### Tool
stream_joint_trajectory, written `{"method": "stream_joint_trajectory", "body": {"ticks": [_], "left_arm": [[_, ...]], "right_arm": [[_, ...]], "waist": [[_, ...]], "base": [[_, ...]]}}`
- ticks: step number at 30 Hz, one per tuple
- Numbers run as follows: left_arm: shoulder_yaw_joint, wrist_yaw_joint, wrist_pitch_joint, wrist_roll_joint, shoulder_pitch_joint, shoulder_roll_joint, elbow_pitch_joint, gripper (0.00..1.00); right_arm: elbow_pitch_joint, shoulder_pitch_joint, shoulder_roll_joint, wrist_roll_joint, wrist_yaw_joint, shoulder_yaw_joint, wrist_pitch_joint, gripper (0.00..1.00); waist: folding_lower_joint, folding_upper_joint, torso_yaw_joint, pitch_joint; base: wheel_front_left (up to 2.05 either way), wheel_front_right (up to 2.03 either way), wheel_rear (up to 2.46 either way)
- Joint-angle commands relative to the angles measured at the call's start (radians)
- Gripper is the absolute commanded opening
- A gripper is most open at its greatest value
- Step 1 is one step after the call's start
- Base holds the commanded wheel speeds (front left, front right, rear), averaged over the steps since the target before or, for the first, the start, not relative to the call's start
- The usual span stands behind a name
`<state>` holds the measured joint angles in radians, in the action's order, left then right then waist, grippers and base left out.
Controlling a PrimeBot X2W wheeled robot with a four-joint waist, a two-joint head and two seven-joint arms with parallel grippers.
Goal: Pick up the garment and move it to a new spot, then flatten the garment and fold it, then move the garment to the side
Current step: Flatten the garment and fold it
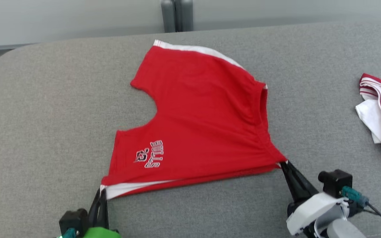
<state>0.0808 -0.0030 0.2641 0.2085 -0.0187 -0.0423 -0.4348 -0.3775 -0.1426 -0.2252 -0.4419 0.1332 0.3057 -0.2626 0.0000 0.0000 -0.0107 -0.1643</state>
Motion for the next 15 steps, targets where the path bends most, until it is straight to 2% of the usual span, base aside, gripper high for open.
{"method": "stream_joint_trajectory", "body": {"ticks": [1, 8, 10, 15], "left_arm": [[-0.021, 0.009, 0.000, -0.007, 0.044, -0.016, -0.003, 0.00], [-0.052, 0.008, 0.000, -0.016, 0.112, -0.016, 0.023, 0.00], [-0.059, 0.015, 0.000, -0.017, 0.087, -0.016, 0.044, 0.00], [-0.049, -0.005, 0.000, -0.057, -0.041, -0.013, 0.094, 0.00]], "right_arm": [[-0.007, 0.036, -0.020, -0.019, -0.005, 0.001, -0.003, 0.00], [0.008, 0.122, -0.023, -0.039, -0.005, 0.038, -0.003, 0.00], [0.016, 0.123, -0.018, -0.042, -0.005, 0.044, -0.003, 0.00], [0.043, 0.055, 0.012, -0.067, -0.004, 0.054, -0.003, 0.00]], "waist": [[0.0000, 0.0000, 0.017, 0.081], [0.0000, 0.0000, 0.022, 0.105], [0.0000, 0.0000, 0.017, 0.095], [0.0000, 0.0000, -0.008, 0.044]], "base": [[0.00, 0.00, 0.00], [0.00, 0.00, 0.00], [0.00, 0.00, 0.00], [0.00, 0.00, 0.00]]}}
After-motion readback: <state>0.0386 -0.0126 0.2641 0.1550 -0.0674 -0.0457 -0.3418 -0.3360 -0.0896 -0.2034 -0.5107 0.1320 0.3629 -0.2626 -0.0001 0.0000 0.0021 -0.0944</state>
